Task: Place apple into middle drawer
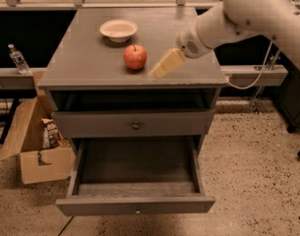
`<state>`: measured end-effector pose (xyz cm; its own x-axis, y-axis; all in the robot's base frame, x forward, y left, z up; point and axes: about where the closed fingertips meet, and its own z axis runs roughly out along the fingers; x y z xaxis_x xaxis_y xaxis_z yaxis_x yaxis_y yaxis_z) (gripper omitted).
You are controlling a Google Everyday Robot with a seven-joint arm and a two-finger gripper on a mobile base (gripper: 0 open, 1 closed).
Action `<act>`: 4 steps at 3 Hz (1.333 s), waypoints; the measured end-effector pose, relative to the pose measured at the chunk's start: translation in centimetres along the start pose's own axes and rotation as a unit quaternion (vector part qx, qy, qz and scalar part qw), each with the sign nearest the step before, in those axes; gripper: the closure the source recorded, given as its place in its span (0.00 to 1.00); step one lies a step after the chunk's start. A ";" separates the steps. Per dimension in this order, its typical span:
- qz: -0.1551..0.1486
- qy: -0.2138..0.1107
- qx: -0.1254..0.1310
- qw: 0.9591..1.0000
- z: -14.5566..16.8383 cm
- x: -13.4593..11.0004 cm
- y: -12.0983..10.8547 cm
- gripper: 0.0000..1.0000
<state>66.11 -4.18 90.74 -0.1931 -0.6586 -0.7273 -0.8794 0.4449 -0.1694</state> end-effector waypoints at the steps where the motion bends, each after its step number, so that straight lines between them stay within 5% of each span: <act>1: 0.005 -0.027 0.008 1.000 3.0 -1.5 -0.8 0.00; 3: 0.017 -0.046 -0.001 0.999 9.2 -3.3 -1.7 0.00; 4: 0.011 -0.042 -0.015 0.999 11.7 -3.6 -1.1 0.25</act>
Offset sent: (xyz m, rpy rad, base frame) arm 0.0697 0.0669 -0.0292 0.1100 -0.0486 -0.0322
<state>72.86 4.81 85.76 -0.1773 -0.5947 -0.7841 -0.8882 0.4399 -0.1328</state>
